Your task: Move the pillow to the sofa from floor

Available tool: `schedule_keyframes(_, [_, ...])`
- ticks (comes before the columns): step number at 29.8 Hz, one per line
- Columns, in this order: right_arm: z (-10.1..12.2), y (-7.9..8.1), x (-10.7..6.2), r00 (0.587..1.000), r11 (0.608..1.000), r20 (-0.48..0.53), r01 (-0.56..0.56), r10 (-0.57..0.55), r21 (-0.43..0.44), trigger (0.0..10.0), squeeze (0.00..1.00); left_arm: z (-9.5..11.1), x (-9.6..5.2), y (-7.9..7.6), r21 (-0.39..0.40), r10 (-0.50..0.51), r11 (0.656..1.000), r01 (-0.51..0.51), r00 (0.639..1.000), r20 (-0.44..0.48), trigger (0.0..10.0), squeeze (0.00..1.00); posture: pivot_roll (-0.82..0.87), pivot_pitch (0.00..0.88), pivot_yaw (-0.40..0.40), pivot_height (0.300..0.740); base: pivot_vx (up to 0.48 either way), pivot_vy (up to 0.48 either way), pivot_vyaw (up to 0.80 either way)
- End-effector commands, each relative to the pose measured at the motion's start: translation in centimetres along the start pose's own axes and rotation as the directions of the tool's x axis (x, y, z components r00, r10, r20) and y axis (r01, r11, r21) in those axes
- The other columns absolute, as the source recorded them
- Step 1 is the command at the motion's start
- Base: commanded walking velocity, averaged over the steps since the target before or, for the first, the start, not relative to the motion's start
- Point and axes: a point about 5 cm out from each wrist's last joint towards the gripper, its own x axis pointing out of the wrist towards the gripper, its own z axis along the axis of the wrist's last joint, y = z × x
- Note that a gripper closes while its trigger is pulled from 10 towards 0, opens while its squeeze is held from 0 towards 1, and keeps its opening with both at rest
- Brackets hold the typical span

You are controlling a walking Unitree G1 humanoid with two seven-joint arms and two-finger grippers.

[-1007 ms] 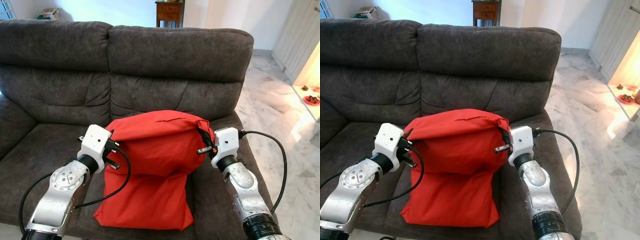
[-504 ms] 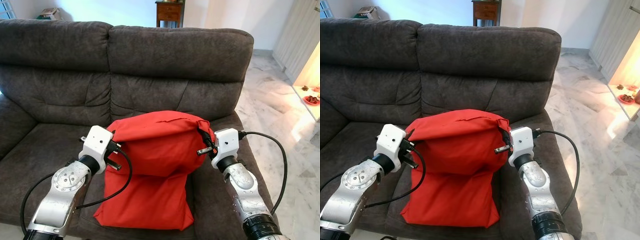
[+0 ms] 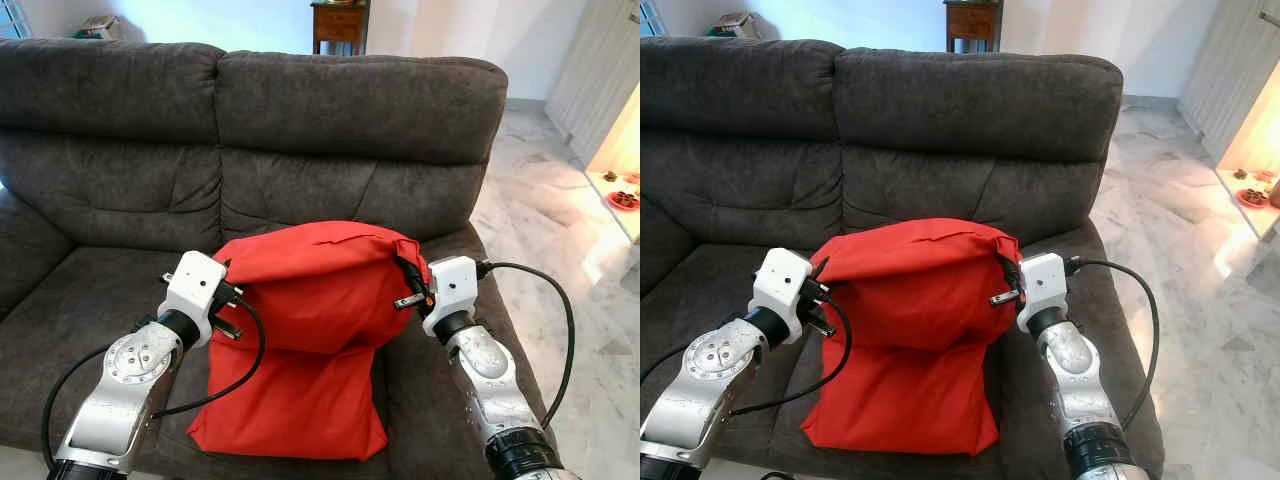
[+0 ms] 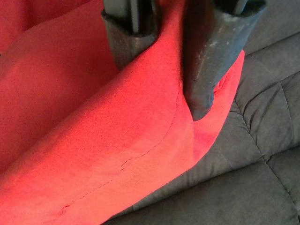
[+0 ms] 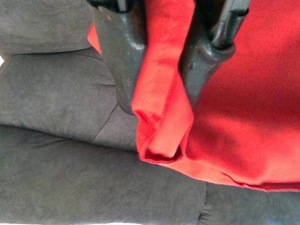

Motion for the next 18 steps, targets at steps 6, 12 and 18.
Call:
schedule_keyframes(6, [0.5,0.0,0.3,1.000,1.000,0.022,-0.008,0.008,-0.016,10.0,1.00,0.3,-0.1,-0.2,0.013,-0.005,1.000,0.004,1.000,0.022,10.0,1.00,0.05,0.085,-0.003,0.740,0.000,0.000,0.00])
schedule_keyframes(12, [0.7,0.2,0.4,0.999,1.000,0.033,-0.014,0.015,-0.014,10.0,1.00,0.3,-0.1,0.2,0.030,0.017,0.999,-0.018,1.000,0.025,10.0,1.00,0.05,0.084,-0.003,0.740,0.000,0.000,0.00])
schedule_keyframes(18, [0.3,-0.3,0.2,0.999,0.999,0.010,0.032,-0.032,-0.016,10.0,0.00,-0.3,-0.2,2.1,0.107,0.106,0.989,-0.105,0.994,-0.008,10.0,0.00,0.05,0.085,-0.003,0.740,0.000,0.000,0.00])
